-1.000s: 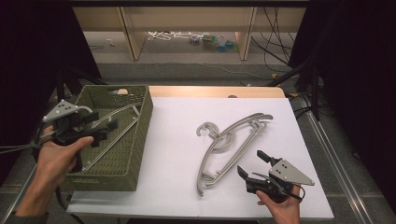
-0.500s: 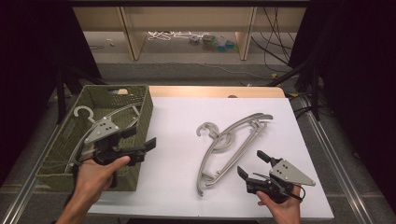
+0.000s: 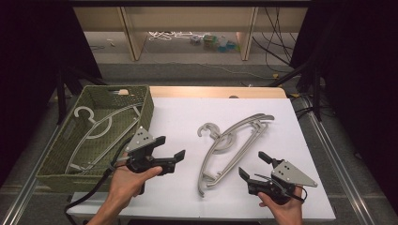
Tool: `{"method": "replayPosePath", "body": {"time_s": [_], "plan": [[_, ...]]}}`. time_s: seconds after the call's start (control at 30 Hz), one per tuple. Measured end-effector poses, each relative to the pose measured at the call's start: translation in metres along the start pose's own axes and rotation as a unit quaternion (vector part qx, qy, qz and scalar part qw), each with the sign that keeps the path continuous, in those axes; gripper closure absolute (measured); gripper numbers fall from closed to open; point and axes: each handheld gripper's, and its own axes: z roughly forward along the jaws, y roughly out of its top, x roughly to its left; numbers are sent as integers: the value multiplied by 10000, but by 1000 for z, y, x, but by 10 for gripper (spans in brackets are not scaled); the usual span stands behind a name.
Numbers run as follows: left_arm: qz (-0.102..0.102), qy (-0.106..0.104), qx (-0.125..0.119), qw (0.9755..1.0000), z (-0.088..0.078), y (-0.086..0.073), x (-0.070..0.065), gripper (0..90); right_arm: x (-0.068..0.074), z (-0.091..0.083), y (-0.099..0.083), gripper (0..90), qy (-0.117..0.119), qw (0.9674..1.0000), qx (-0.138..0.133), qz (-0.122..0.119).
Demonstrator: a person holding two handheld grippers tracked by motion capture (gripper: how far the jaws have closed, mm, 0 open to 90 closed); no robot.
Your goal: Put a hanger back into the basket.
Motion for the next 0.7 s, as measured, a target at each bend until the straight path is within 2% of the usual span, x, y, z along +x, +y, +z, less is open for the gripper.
{"method": "replayPosePath", "body": {"time_s": [0.27,0.33,0.37,0.4,0.47,0.5,0.57,0.6,0.7], "plan": [[120,-125,92,9998,15,-1,-6,194,0,1,-1,159,-21,10000,-77,-13],[129,-92,183,9997,20,-1,-9,194,0,1,0,159,-30,10000,-85,-9],[188,-111,194,9996,21,0,-11,194,0,1,0,159,-34,10000,-81,-12],[153,-174,181,9996,23,2,-15,198,0,0,0,159,-5,10000,25,-9],[235,-242,274,9991,28,5,-21,202,0,0,0,159,-21,10000,-50,13],[378,-216,313,9986,30,7,-24,195,0,1,0,159,-33,10000,-92,-13],[386,-224,343,9984,36,9,-27,199,0,1,0,159,-20,10000,-77,-28],[508,-244,447,9974,39,11,-28,199,0,1,0,159,0,10000,-67,-34],[529,-424,626,9957,51,14,-28,251,2,3,0,159,44,10000,-79,-24]]}}
